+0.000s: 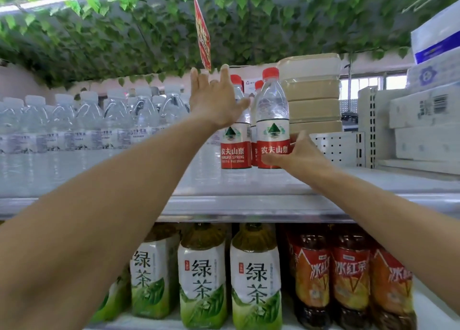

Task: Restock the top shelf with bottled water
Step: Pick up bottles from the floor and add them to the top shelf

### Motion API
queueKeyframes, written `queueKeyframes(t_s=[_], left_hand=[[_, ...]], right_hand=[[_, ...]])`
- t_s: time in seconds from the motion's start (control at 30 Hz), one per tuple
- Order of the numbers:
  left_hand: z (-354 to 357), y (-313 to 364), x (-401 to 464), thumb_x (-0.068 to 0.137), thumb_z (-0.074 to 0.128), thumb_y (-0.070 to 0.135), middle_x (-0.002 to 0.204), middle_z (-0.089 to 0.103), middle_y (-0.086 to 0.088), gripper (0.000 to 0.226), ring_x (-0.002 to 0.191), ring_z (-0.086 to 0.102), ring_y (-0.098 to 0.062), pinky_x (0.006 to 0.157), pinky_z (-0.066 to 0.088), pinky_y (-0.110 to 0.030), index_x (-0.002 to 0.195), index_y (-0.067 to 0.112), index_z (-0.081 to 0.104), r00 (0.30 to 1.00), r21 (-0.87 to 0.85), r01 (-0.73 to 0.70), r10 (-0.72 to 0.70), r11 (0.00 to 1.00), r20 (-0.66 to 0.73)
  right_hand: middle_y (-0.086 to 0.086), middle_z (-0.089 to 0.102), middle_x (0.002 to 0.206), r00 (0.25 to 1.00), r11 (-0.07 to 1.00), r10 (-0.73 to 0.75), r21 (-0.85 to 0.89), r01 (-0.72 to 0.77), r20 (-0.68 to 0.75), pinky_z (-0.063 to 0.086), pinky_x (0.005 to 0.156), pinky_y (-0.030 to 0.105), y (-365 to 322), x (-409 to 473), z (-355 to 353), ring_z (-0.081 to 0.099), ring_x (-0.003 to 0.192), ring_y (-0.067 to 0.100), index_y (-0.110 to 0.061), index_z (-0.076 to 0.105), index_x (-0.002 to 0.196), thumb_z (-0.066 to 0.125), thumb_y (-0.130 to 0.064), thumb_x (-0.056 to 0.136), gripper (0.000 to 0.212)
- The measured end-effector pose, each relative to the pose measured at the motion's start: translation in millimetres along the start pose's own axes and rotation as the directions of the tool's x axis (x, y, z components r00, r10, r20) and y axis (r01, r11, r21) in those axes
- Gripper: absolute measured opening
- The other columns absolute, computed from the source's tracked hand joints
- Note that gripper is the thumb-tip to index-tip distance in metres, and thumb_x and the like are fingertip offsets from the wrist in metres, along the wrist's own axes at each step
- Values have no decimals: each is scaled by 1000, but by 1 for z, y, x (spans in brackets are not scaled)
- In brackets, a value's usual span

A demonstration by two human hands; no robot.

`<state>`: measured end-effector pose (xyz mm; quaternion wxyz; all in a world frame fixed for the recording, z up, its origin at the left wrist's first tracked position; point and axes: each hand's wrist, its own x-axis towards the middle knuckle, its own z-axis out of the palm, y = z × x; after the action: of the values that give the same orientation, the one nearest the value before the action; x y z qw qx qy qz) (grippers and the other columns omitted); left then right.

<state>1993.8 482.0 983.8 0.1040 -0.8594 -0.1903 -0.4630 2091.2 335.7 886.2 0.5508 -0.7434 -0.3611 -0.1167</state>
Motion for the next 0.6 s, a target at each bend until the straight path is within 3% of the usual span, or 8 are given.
queueKeyframes(t_s=[0.1, 0.2, 0.47, 0.6], left_hand=[[3, 0, 9, 94, 44, 62, 146, 48, -18, 88, 144, 30, -35, 121, -11, -48, 155, 6, 11, 999, 15, -16, 15, 1000, 35], [8, -3, 12, 92, 50, 60, 142, 52, -16, 84, 141, 36, -32, 122, -7, -46, 153, 11, 20, 1000, -37, -18, 19, 999, 25], [1, 0, 1, 93, 58, 51, 144, 45, -23, 79, 146, 21, -32, 122, 5, -42, 154, 16, 21, 1000, -173, 14, -9, 985, 27], [1, -1, 1, 92, 60, 50, 143, 46, -20, 79, 143, 26, -31, 121, 15, -43, 153, 16, 22, 1000, -208, 16, -11, 978, 26]], right_hand=[[-13, 56, 92, 1000, 1000, -21, -1, 21, 4, 37, 60, 15, 2, 1, -1, 53, 79, -3, -13, 41, 125, 82, -26, 78, 64], [-14, 56, 92, 1000, 1000, -22, 0, 22, 21, 36, 61, 13, 3, 1, -1, 52, 80, -5, -15, 42, 122, 82, -26, 78, 60], [-9, 60, 98, 998, 996, -49, -71, 51, 29, 40, 63, 16, 2, 6, 5, 56, 84, 0, -17, 45, 118, 83, -30, 77, 57], [-8, 59, 95, 998, 994, -56, -96, 60, 38, 38, 59, 15, -1, 8, 10, 55, 80, 0, -16, 42, 115, 81, -28, 79, 54]])
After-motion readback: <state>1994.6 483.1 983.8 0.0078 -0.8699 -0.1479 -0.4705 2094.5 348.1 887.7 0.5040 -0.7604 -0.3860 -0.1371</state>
